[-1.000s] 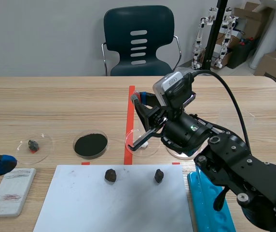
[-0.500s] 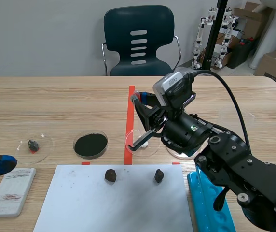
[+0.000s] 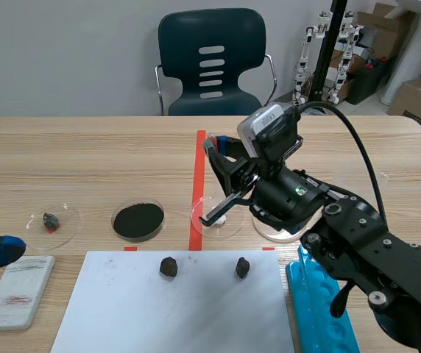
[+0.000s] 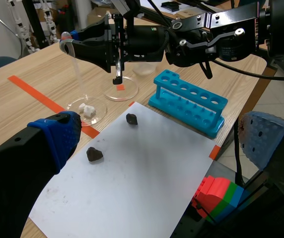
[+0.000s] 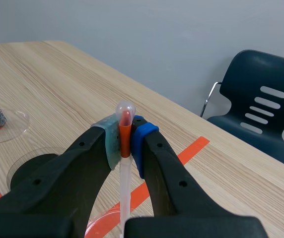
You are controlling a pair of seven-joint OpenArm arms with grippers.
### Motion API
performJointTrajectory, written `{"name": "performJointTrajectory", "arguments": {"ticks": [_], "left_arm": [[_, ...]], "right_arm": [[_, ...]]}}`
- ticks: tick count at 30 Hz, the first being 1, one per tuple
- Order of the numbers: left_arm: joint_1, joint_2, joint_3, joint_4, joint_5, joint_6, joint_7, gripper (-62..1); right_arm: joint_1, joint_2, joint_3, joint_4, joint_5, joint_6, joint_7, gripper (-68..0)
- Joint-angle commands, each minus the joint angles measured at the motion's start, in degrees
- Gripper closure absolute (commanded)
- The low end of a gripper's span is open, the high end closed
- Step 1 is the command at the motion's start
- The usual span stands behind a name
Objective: Squeeze the dropper onto the mineral
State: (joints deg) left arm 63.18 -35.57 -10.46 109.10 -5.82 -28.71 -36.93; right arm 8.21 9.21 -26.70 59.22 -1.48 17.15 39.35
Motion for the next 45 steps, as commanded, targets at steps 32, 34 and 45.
{"name": "performJointTrajectory", "arguments": {"ticks": [32, 34, 45], "left_arm": [[0.4, 0.5, 0.2, 0.4, -0.5, -0.2, -0.9, -62.3], [0.4, 0.5, 0.2, 0.4, -0.5, -0.2, -0.9, -62.3], [0.4, 0.5, 0.2, 0.4, -0.5, -0.2, -0.9, -62.3]], "right_arm": [[1.0, 0.1, 0.4, 1.5, 2.4, 0.5, -0.5, -1.0], [1.0, 0.1, 0.4, 1.5, 2.4, 0.5, -0.5, -1.0], [1.0, 0.1, 0.4, 1.5, 2.3, 1.0, -0.5, -1.0]]}}
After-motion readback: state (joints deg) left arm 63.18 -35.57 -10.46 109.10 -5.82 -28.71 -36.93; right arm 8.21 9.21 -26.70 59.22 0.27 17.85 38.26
